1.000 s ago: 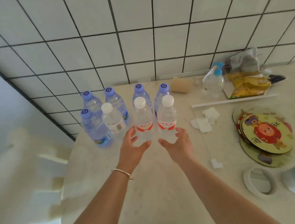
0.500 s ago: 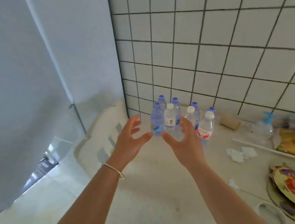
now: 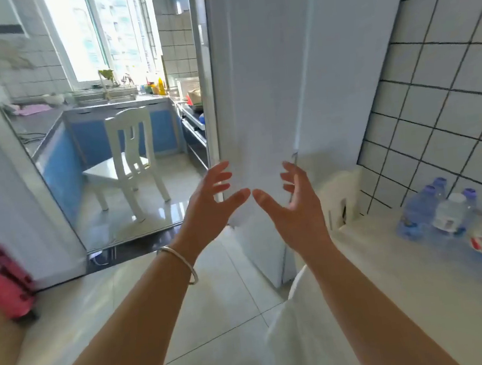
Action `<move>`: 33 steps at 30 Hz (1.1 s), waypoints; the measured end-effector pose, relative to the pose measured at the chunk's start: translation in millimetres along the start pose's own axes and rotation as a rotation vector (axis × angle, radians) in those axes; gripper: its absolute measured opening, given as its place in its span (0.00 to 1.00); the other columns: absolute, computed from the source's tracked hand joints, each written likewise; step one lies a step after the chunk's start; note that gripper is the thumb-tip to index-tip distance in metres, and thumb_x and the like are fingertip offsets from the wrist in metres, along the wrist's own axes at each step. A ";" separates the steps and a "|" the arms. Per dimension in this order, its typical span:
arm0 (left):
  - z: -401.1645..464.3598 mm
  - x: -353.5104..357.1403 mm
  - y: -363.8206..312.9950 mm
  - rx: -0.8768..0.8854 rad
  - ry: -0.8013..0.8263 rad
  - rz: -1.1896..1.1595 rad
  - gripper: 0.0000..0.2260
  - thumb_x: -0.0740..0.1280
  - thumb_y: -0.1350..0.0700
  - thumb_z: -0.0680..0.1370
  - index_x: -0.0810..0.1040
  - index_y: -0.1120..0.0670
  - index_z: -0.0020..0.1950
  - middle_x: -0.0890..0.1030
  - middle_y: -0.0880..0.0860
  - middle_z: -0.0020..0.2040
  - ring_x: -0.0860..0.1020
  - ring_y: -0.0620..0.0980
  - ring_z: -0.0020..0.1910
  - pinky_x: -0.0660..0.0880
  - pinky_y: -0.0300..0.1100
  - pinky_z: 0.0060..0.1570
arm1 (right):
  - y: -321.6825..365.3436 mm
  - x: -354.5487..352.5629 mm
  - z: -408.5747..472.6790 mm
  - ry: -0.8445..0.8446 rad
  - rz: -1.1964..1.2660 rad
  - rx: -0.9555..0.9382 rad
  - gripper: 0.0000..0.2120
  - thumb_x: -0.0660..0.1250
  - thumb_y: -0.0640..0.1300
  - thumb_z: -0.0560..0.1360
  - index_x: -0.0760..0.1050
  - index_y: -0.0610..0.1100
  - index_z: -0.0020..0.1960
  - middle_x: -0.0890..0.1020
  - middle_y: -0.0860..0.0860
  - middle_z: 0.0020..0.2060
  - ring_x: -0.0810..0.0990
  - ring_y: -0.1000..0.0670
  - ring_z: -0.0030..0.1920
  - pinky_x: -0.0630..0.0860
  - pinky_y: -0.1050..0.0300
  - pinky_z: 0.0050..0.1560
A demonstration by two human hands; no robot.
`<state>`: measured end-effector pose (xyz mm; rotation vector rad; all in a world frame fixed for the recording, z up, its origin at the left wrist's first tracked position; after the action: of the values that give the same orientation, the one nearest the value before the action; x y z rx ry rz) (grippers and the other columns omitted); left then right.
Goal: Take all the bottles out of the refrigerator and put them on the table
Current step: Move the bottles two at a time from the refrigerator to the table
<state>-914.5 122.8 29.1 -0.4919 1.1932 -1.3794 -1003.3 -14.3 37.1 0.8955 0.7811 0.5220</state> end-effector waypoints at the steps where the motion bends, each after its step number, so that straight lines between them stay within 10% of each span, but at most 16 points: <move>1: -1.1 -21.7 9.6 -0.007 -0.025 0.004 0.31 0.68 0.44 0.70 0.66 0.50 0.70 0.74 0.52 0.66 0.74 0.47 0.59 0.71 0.35 0.53 | 8.5 23.8 -1.6 0.036 0.009 -0.015 0.33 0.67 0.59 0.71 0.60 0.52 0.72 0.70 0.53 0.68 0.71 0.52 0.66 0.67 0.58 0.64; 17: 106.5 -300.7 192.1 -0.169 -0.117 0.055 0.25 0.67 0.52 0.76 0.64 0.52 0.71 0.72 0.56 0.69 0.74 0.52 0.64 0.72 0.42 0.59 | 70.6 349.5 86.5 0.186 0.154 0.054 0.33 0.67 0.60 0.71 0.62 0.49 0.71 0.72 0.50 0.66 0.70 0.56 0.57 0.67 0.62 0.55; 33: 347.7 -294.3 328.9 -0.238 -0.075 -0.058 0.25 0.68 0.50 0.75 0.66 0.51 0.70 0.73 0.55 0.66 0.74 0.51 0.61 0.72 0.40 0.56 | 10.0 500.2 327.4 0.198 0.037 0.075 0.29 0.63 0.59 0.75 0.60 0.49 0.71 0.72 0.49 0.67 0.73 0.49 0.64 0.70 0.57 0.60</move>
<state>-396.1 335.2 -13.7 -0.7450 1.2963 -1.2623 -439.3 176.8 -16.2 0.9385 0.9705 0.6238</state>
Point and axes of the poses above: each hand's wrist, its own z-axis towards the middle knuckle, its own x-axis out of the palm, y = z × x, the point moved 6 cm from there along z, towards the middle knuckle
